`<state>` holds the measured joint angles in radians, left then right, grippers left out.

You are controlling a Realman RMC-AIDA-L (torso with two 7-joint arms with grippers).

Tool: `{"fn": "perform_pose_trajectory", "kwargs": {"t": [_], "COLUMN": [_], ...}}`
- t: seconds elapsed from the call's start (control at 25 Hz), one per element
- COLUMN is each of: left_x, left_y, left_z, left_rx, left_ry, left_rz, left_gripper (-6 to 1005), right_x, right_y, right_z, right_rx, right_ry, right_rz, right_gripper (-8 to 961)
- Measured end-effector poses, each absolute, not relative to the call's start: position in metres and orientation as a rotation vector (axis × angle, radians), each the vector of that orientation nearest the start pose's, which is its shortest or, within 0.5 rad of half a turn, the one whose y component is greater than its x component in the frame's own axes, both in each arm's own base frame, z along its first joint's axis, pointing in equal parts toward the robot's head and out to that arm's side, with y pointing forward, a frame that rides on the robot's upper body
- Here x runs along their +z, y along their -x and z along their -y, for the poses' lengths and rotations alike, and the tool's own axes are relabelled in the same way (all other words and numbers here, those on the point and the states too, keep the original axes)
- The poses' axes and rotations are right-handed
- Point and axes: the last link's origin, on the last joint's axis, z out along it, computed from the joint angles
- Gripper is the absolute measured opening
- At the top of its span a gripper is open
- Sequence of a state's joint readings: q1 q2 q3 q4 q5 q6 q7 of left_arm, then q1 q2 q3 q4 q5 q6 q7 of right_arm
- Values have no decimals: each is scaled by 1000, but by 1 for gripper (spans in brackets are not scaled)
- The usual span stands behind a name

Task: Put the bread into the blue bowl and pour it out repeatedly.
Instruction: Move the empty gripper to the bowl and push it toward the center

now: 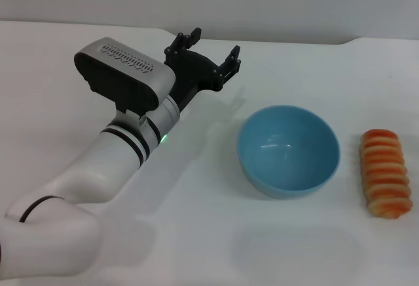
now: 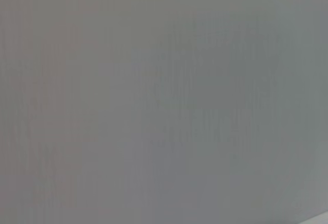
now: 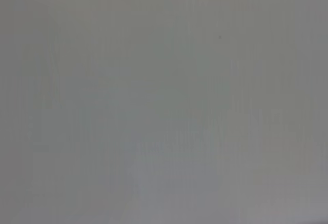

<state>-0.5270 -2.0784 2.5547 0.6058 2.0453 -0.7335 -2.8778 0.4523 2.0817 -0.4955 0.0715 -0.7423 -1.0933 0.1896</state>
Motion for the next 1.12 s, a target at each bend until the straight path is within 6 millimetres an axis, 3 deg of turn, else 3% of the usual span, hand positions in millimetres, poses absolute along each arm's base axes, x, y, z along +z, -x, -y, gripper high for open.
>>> {"fn": "perform_pose_trajectory", "kwargs": {"t": [0.4,0.72,0.96,1.12], "left_x": [-114,-111,-82,-60], "left_y": [218,198,183,174], "left_z": [-350,-367,-395,-403], "left_rx": [-604,-591,-402,-286], "left_ry": [1983,2025,2155,2262], "left_rz": [504,752,960,1035], "left_gripper": [768,767,769,772], "right_x": [-2,-1,-1,0], "right_y": [-384,-385,-385,-385], "right_z": [-311,-310,-310,-310], "right_rx": [532,530,529,527], "right_ry": [1425,1421,1419,1419], "right_rz": [-764,-767,-766,-760], "right_gripper": [625,625,625,625]}}
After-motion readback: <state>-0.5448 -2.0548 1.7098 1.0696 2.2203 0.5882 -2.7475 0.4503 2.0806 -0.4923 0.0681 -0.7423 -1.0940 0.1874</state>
